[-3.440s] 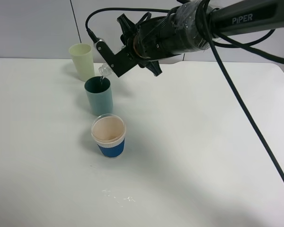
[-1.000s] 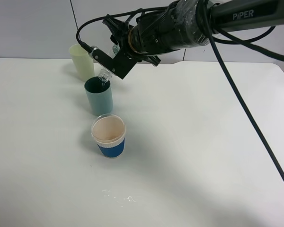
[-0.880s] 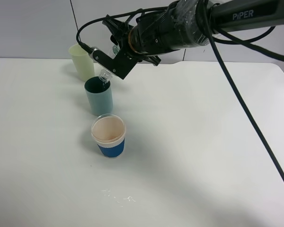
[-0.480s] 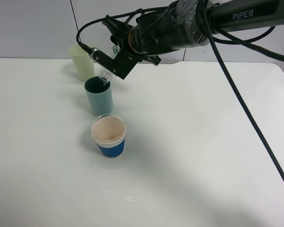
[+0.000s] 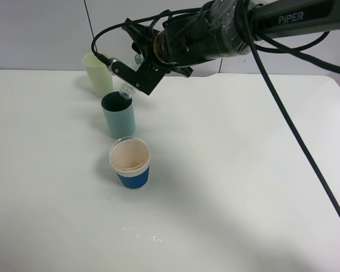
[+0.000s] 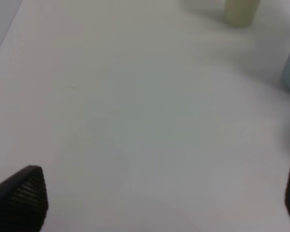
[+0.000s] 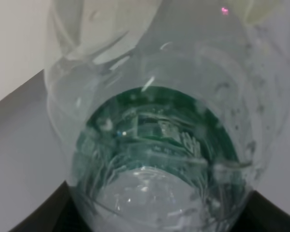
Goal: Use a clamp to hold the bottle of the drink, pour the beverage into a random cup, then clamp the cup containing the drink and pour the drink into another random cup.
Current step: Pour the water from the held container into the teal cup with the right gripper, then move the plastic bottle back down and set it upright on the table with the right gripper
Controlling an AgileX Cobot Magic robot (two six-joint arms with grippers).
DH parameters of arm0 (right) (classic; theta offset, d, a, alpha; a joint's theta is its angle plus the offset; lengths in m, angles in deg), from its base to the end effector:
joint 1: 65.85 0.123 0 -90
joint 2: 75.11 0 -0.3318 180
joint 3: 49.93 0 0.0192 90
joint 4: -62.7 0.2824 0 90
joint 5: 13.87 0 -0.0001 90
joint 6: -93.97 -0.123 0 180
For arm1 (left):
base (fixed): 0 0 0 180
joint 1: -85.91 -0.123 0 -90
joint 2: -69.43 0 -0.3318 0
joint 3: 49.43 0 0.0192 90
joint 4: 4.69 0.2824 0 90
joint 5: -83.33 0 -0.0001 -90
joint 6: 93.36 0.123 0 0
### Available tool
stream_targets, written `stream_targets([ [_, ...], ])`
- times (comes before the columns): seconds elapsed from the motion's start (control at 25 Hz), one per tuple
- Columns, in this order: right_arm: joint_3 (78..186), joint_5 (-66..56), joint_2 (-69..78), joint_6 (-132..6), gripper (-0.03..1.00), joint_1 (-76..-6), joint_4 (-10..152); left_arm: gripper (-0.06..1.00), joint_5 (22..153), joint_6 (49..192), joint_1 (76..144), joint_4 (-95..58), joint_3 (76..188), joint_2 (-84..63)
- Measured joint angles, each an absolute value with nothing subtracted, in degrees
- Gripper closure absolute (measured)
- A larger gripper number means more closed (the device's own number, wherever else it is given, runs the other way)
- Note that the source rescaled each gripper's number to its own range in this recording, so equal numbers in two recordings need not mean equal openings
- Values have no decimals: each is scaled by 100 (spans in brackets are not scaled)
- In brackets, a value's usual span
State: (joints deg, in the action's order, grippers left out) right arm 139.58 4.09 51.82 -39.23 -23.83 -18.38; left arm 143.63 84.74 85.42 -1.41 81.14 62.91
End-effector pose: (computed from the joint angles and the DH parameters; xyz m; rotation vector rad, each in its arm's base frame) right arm 0.4412 0.3469 0.2161 -2.2798 0.4180 -1.1632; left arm 0.0037 0.0061 0.2804 -0.0449 2.0275 0.0528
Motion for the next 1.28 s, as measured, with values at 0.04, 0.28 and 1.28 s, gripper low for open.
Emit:
stream_targets([
  [0.04, 13958, 409, 5182, -3883, 97, -2383, -1838, -6, 14363, 8474, 8542, -141, 8114, 6291],
  [0.28, 13958, 409, 5182, -3775, 97, -2383, -1838, -6, 14363, 8474, 8542, -141, 8114, 6291],
  [1.28, 13969, 1465, 5094, -11498, 97, -2383, -280, -6, 14363, 8474, 8542, -141, 8114, 6291],
])
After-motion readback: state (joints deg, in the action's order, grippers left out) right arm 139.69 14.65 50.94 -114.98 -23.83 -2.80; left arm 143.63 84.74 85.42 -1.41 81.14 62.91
